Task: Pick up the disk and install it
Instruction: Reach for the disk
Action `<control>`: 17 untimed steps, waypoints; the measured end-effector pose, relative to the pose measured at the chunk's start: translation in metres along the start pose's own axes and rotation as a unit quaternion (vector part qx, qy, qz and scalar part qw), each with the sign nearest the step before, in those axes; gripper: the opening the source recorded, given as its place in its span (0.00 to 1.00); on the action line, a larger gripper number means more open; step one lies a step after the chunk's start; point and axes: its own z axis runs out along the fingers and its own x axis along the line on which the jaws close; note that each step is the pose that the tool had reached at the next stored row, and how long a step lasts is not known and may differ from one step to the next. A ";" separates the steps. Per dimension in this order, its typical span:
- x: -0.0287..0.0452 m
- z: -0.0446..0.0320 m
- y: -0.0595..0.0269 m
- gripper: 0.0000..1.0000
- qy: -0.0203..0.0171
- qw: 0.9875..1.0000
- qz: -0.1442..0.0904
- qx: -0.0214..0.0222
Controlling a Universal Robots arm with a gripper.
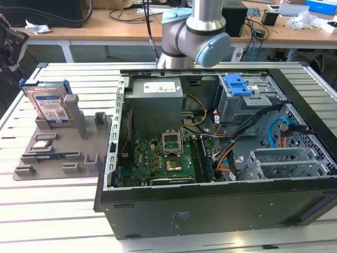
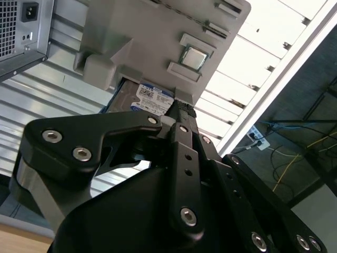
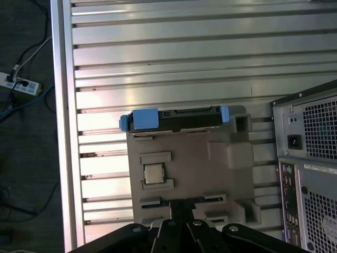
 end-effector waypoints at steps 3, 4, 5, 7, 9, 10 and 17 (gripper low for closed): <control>0.0023 -0.0001 -0.0001 0.10 0.000 1.000 0.000 0.000; 0.0030 0.0000 -0.0002 0.10 0.000 1.000 0.000 0.000; 0.0037 -0.0001 -0.0002 0.10 0.000 1.000 0.000 0.000; 0.0056 -0.0001 -0.0003 0.10 0.000 1.000 0.000 0.000; 0.0064 -0.0001 -0.0003 0.10 0.000 1.000 0.000 0.000; 0.0068 -0.0002 -0.0004 0.10 0.000 1.000 0.000 0.000; 0.0116 -0.0002 0.0022 0.10 0.000 1.000 0.000 0.000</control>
